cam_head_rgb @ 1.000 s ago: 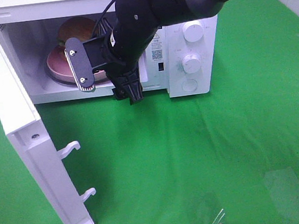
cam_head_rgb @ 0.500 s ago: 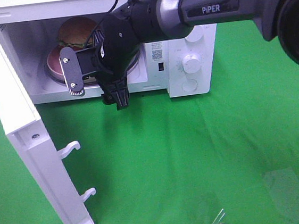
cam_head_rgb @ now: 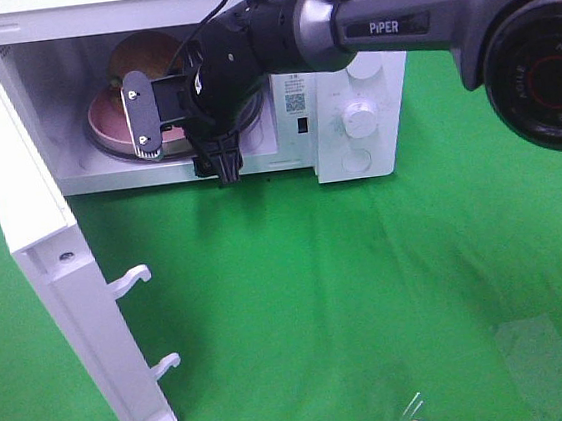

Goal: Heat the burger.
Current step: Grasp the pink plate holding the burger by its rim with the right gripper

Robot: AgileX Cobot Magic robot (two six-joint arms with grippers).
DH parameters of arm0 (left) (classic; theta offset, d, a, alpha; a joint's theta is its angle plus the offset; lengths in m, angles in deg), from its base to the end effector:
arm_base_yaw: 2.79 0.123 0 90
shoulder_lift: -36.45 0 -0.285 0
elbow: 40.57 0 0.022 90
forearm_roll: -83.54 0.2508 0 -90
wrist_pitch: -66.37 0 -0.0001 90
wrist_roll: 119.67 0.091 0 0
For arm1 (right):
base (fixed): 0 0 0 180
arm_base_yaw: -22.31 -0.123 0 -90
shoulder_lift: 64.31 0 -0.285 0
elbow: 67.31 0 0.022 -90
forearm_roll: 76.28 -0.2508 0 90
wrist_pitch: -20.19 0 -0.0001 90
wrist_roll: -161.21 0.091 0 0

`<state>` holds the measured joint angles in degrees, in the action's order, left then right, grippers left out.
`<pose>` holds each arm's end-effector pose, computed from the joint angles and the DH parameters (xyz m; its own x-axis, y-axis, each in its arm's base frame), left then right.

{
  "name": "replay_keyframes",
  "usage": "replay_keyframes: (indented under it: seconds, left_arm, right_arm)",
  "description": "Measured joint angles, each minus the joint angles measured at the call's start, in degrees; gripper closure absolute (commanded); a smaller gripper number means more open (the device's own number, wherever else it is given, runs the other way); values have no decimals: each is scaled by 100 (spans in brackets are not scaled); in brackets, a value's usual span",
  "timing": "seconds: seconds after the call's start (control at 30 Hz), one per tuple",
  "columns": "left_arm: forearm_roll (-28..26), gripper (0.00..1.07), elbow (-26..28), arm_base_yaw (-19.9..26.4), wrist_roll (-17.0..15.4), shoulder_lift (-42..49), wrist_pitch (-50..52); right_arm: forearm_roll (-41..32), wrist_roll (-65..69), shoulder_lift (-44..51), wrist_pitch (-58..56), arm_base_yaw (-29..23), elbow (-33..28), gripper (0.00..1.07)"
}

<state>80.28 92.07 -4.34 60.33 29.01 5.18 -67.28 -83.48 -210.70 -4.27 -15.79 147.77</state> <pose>-0.0088 -0.0043 0.2826 -0.4392 -0.0155 -0.8982 0.0598 0.9971 -0.0465 0.4306 0.3301 0.1453 0.3892 -0.9068 -0.1620 -0.7071 -0.1814 -0.6834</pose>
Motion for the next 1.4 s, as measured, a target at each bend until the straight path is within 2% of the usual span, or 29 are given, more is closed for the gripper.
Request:
replay_keyframes:
  seconds: [0.13,0.23,0.27,0.3,0.33,0.37,0.4,0.43,0.47,0.5,0.53,0.57,1.27,1.4]
  left_arm:
    - [0,9,0,0,0,0,0]
    - [0,9,0,0,0,0,0]
    - [0,9,0,0,0,0,0]
    - [0,9,0,0,0,0,0]
    - [0,9,0,0,0,0,0]
    - [0,9,0,0,0,0,0]
    - [0,9,0,0,0,0,0]
    - [0,9,0,0,0,0,0]
    - [0,9,0,0,0,0,0]
    - [0,9,0,0,0,0,0]
    - [0,9,0,0,0,0,0]
    - [0,9,0,0,0,0,0]
    - [0,9,0,0,0,0,0]
    - [0,9,0,0,0,0,0]
  right_arm:
    - [-34,0,-126,6,0,103,26]
    - [-69,0,-189,0,0,120,32]
    - [-92,0,-212,0,0,138,41]
    - [-92,0,-212,0,0,138,41]
    - [-103,0,-218,0,0,138,55]
    - [-103,0,-218,0,0,138,55]
    - [-132,0,-218,0,0,138,71]
    - [-195,6,-218,-40,0,138,78]
    - [-195,6,-218,-40,0,138,78]
    - [-235,6,-218,-63,0,138,93]
    - [-235,6,-218,-63,0,138,93]
    - [-298,23,-218,-92,0,149,107]
    - [-252,-6,-29,-676,-120,155,107]
    - [-292,-390,223,-963,-160,-46,107]
